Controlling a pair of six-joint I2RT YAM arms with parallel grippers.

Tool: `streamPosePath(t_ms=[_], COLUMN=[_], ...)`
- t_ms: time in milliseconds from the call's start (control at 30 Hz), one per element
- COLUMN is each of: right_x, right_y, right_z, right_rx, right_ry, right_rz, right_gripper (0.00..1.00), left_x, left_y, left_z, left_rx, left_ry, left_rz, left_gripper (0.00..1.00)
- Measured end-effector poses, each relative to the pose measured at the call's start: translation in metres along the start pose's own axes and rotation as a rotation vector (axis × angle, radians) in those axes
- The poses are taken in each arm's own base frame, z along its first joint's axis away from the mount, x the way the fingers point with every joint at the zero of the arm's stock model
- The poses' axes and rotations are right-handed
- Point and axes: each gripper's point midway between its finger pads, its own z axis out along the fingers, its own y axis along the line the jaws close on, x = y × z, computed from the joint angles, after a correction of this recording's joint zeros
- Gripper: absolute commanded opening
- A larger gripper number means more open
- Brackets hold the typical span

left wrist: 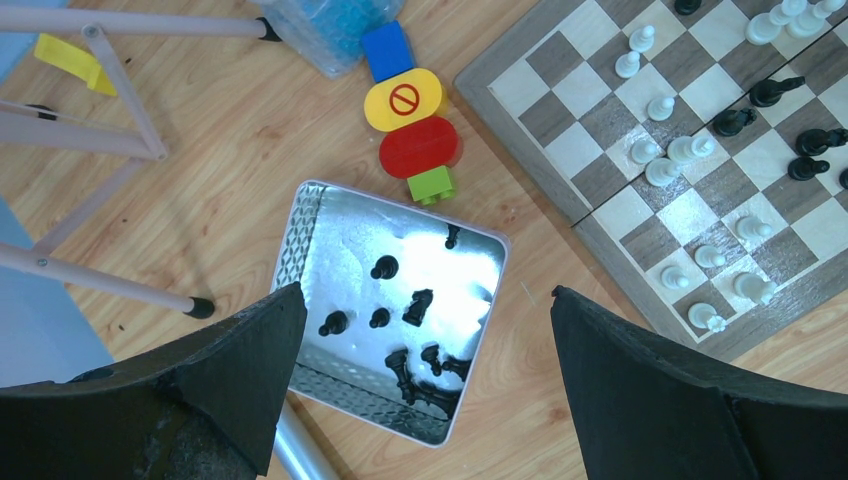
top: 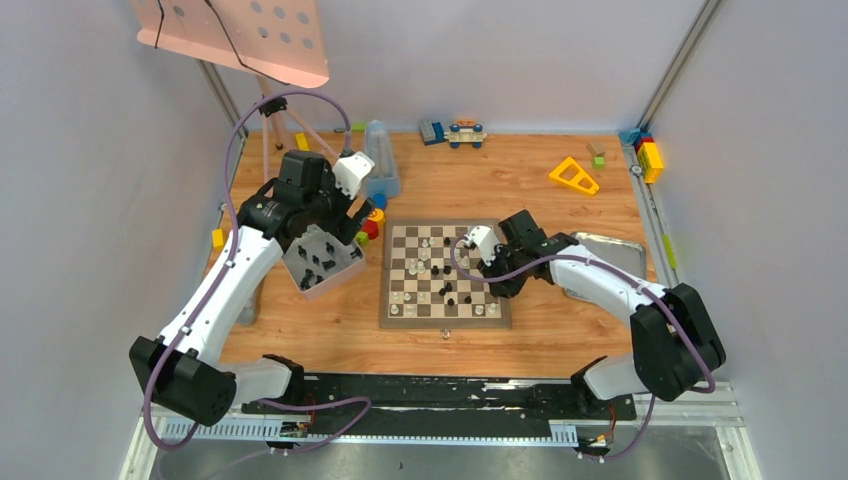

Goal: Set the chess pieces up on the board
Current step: Place the chess piece on the chessboard.

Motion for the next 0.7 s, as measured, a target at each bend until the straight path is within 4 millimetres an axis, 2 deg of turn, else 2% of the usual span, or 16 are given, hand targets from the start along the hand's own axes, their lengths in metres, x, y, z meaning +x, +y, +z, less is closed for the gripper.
streamPosePath(t_ms=[300,433,633,700], right_x=[0.0022,0.0018,0.0021,0.0020], right_y=[0.0081,0.0090,0.0094,0.0097], right_z=[0.0027,0.0028,0.0033,0.0034], right_rx=[-0.023,-0.027,-0.029,-0.029], right_ry=[0.008,0.006,0.008,0.008], right_rz=[-0.012,-0.013,-0.011,-0.008], right_gripper=[0.03,0.06,0.25,0.34], left_x=[0.0000,0.0001,0.0001,0.0002], left_y=[-0.0001,0.0000,0.0000,-0.0001], left_z=[0.0000,0.0001,0.0001,0.0001], left_rx=[0.000,0.000,0.000,0.000], left_ry=[0.000,0.000,0.000,0.001], left_rz=[0.000,0.000,0.000,0.000], left_gripper=[1.00,1.00,1.00,1.00])
